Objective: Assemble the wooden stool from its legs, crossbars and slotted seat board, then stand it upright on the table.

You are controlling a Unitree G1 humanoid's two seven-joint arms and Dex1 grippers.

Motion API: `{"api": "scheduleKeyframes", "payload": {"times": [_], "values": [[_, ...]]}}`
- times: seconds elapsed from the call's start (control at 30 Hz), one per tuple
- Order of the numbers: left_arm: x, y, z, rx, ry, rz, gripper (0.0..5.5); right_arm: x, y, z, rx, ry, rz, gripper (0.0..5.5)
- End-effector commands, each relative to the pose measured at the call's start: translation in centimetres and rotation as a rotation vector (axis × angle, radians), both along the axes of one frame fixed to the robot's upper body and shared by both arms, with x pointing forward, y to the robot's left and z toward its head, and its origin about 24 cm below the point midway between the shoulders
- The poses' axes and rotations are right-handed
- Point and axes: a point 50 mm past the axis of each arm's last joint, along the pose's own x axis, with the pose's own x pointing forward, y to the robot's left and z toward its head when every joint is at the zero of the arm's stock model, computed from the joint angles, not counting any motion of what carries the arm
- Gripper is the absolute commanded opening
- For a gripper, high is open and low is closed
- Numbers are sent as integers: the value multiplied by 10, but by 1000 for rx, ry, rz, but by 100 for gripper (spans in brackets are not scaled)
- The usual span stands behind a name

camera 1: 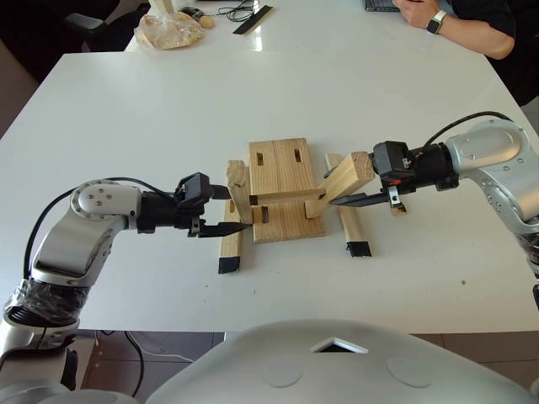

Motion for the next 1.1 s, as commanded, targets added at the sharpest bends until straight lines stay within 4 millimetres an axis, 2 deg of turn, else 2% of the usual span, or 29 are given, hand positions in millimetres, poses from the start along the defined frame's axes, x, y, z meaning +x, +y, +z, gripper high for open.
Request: {"api": "scheduleKeyframes", "payload": {"times": [0.03, 0.23, 0.43, 0.83, 1.1], "values": [[3, -4, -3, -16, -12, 12, 310, -16, -2, -51, -181, 167, -5, 201], [8, -9, 0, -72, -12, 46, 227, -16, 0, -52, -180, 167, -6, 201], [8, -10, 4, -105, 0, 42, 225, -17, 0, -53, -181, 166, -9, 201], [19, -15, 23, -270, -33, 122, 225, -17, 1, -54, -182, 162, -17, 201], [20, -20, 24, -323, -43, 158, 225, -17, 1, -55, -186, 161, -13, 201]]}}
